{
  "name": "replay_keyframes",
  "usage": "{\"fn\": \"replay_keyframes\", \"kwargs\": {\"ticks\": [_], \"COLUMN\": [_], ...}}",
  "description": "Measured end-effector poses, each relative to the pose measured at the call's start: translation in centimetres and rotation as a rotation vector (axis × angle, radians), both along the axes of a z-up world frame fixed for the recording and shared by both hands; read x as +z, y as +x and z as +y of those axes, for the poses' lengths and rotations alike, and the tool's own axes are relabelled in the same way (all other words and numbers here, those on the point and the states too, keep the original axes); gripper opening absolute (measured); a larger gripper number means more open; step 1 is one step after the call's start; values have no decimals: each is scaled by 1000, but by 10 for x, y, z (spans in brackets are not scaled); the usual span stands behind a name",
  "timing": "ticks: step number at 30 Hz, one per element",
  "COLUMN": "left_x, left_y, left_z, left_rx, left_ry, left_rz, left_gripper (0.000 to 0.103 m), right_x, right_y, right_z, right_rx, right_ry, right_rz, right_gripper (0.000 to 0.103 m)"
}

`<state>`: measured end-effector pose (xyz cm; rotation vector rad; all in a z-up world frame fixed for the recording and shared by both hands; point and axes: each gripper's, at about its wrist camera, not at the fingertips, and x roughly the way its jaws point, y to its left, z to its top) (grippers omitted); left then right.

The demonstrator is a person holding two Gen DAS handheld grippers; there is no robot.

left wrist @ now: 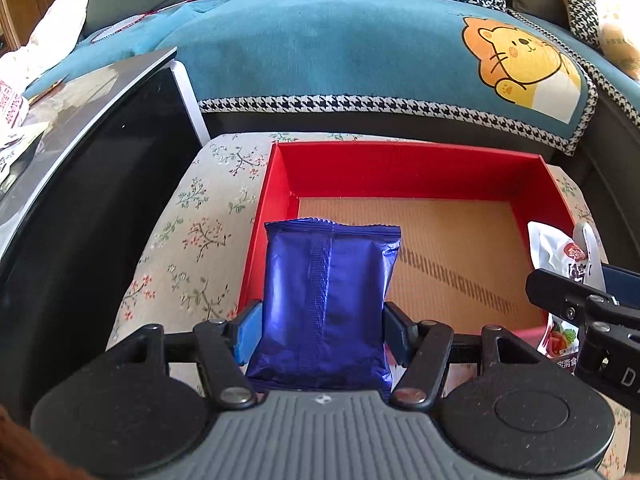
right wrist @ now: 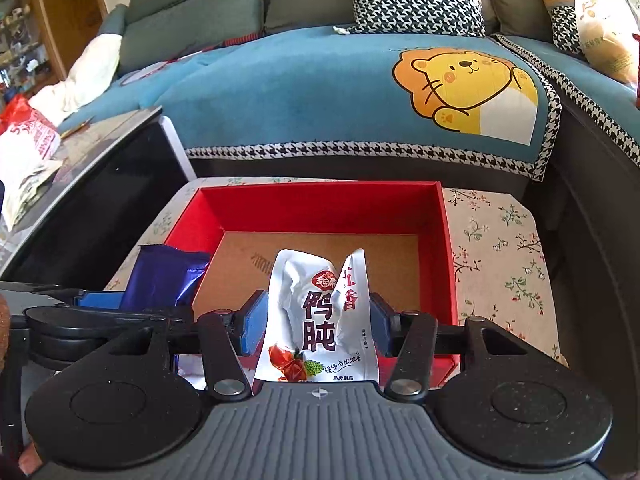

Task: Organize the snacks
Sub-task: 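Carry both packs into the red box and open both grippers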

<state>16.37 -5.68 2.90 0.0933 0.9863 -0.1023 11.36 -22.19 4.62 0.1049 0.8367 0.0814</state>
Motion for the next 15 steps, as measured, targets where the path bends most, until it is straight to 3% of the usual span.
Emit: {"fn": "replay_keyframes", "kwargs": {"ticks": [15], "left_x": [-18], "left_y": [44], "left_z": [-17], "left_rx": [23], "left_ry": [12], "left_rz": [19], "left_gripper": [103], "right_x": [-25], "right_y": [48], "right_z": [-3], "right_rx": [-9], "right_ry": [-7], "right_rz": [36], "right_gripper": [61]}}
